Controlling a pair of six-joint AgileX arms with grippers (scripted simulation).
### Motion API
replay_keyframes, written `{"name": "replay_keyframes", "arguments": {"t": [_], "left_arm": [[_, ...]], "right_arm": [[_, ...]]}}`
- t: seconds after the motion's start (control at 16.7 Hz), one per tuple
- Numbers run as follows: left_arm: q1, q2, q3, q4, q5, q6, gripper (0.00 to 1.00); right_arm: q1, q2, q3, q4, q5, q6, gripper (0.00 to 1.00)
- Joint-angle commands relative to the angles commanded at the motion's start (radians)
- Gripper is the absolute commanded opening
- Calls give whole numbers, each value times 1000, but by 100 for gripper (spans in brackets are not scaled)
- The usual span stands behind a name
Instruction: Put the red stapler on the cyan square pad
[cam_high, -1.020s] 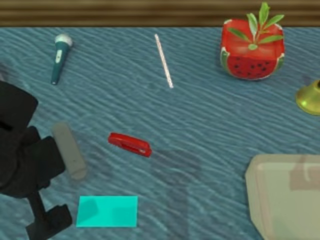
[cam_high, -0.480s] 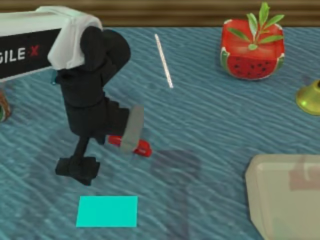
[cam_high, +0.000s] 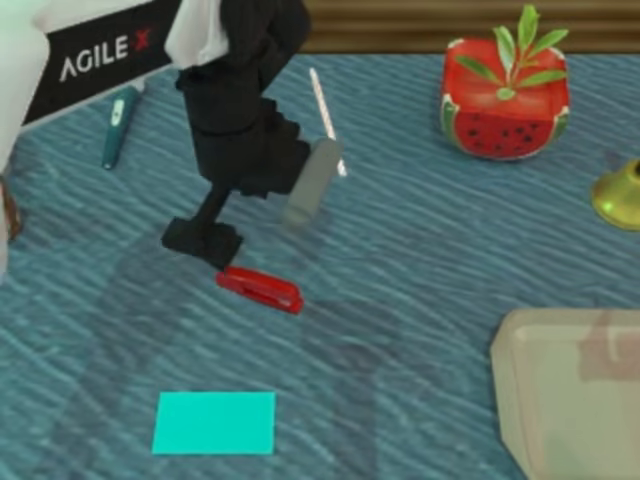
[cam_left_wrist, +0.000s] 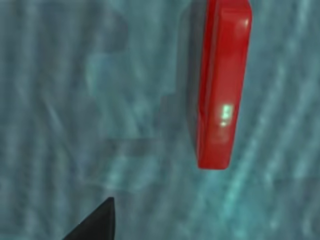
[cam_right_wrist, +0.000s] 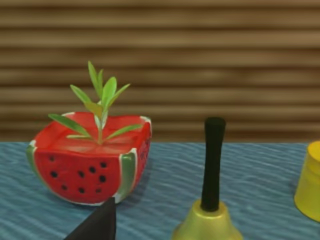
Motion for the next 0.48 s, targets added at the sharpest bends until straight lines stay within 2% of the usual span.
{"name": "replay_keyframes", "arguments": {"t": [0.48], "left_arm": [[1, 15, -27, 43, -1, 3, 100]], "right_arm": [[0, 0, 0, 0, 0, 0, 100]]}}
